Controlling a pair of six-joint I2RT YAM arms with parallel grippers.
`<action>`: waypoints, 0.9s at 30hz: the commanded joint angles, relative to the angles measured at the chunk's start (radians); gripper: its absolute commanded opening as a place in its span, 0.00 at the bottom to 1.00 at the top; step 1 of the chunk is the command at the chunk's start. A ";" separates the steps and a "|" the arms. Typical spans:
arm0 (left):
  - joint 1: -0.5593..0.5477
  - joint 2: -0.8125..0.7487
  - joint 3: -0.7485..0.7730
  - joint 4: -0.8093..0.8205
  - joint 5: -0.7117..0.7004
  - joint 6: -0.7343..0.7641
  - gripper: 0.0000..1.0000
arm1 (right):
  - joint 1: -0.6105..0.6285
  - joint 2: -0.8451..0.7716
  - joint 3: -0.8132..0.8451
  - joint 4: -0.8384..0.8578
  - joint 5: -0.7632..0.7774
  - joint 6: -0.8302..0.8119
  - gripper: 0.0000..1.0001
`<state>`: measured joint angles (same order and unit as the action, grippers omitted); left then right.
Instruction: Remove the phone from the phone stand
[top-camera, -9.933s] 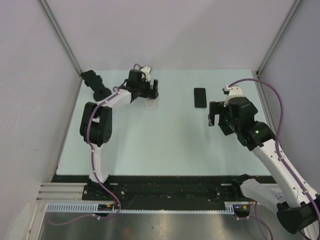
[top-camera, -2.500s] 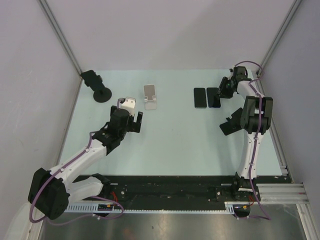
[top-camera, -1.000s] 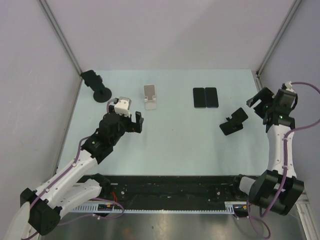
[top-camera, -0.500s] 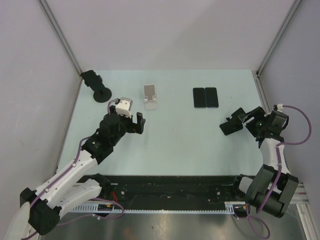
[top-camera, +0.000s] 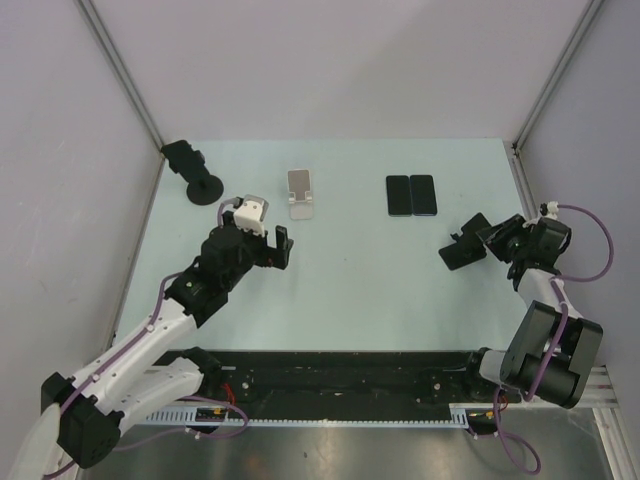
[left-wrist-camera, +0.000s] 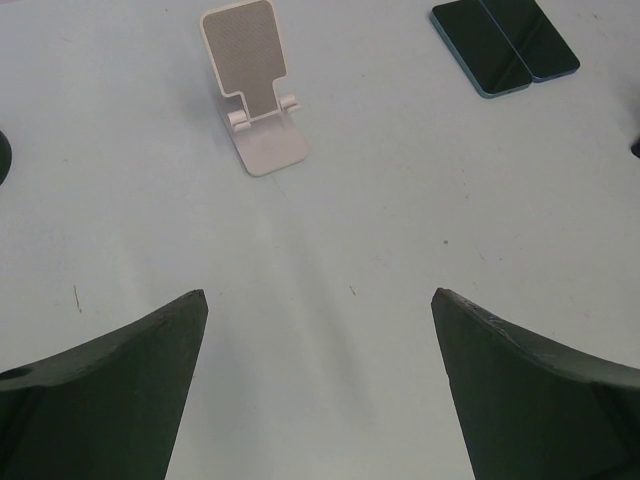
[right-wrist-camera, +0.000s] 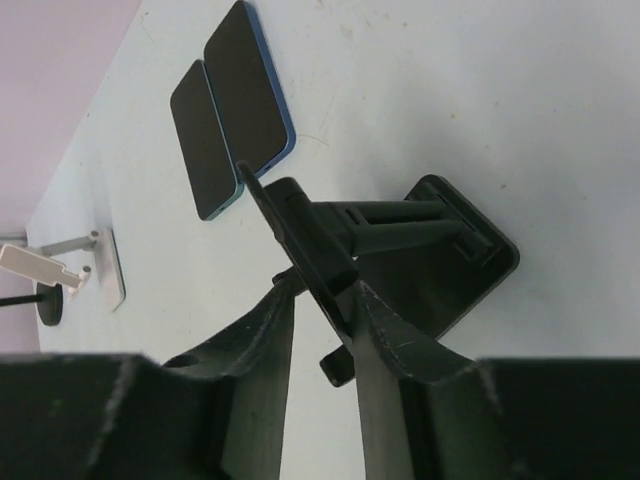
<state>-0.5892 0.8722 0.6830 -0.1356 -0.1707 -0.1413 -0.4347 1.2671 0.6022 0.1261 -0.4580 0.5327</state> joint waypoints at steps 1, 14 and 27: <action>-0.004 0.008 0.027 0.028 0.043 -0.012 1.00 | 0.028 0.006 -0.002 0.075 -0.048 -0.043 0.28; -0.008 0.069 0.041 0.034 0.163 -0.030 1.00 | 0.296 -0.098 0.005 0.127 -0.110 0.010 0.00; -0.158 0.198 0.139 0.033 0.191 -0.124 1.00 | 0.804 -0.064 0.074 0.237 0.018 0.078 0.00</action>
<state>-0.6922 1.0374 0.7429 -0.1364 0.0269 -0.2192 0.2901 1.1965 0.6113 0.2657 -0.4854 0.5781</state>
